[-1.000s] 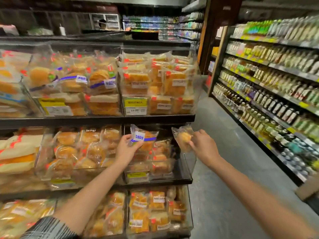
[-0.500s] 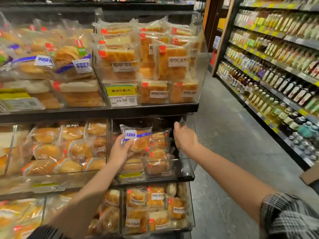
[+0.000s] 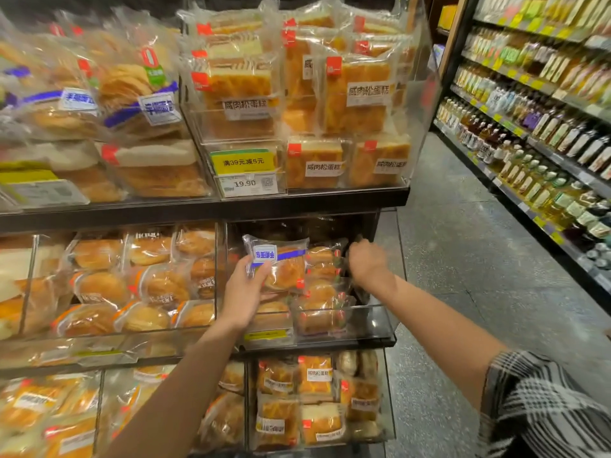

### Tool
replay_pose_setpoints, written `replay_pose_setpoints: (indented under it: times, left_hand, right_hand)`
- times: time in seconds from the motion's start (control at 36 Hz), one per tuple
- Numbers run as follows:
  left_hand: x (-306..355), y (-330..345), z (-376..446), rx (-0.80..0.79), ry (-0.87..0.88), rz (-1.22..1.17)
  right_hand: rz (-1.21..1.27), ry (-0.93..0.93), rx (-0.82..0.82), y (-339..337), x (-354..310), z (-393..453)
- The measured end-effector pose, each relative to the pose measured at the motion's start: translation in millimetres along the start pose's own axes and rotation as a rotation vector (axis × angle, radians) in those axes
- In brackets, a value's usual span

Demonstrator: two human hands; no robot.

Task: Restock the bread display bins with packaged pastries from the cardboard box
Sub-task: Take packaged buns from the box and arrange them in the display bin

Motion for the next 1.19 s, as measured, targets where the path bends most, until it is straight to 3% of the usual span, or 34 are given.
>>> replay_pose_setpoints:
  times: [0.11,0.22,0.31,0.5,0.67,0.75,0.94,1.19]
  left_hand:
    - [-8.2,-2.6,4.0,-0.017,-0.026,0.022]
    - [-8.7,1.0,2.3,-0.022,-0.063,-0.076]
    - [-6.0,3.7,-1.0,-0.028,-0.073,-0.076]
    - [-7.8,8.0,-2.7,-0.095,-0.162,-0.037]
    - [-11.7,12.8,-2.7,-0.161,-0.222,-0.178]
    - [-9.1,17.3,-5.1,-0.231,-0.193,-0.112]
    - [-10.8,21.5,-2.1,-0.305,-0.127,0.141]
    - [-11.8,24.4,2.0,-0.295,-0.093,0.226]
  right_hand:
    - [-0.047,0.001,0.146,-41.4,-19.9,-28.9]
    - [0.395,-0.28,0.332,-93.6,-59.9,-77.3]
    - [0.5,-0.469,0.358,-102.4,-89.7,-102.1]
    - [0.246,-0.462,0.35,-89.4,-113.4,-103.4]
    - [0.028,-0.445,0.444,-102.4,-103.7,-100.1]
    - [-0.004,-0.34,0.407,-111.9,-77.2,-94.3]
    - [-0.085,-0.174,0.064,-96.3,2.5,-80.2]
    - [0.001,-0.04,-0.167,-89.9,29.0,-63.6]
Point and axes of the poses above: each hand's wrist, its own z-axis towards the middle knuckle, its own y-axis out of the palm, x = y × z, the point moved 10 cm from there along z, towards the middle knuckle, and after that the axes turned 5 degrees about -z, right-handed, at the moved point
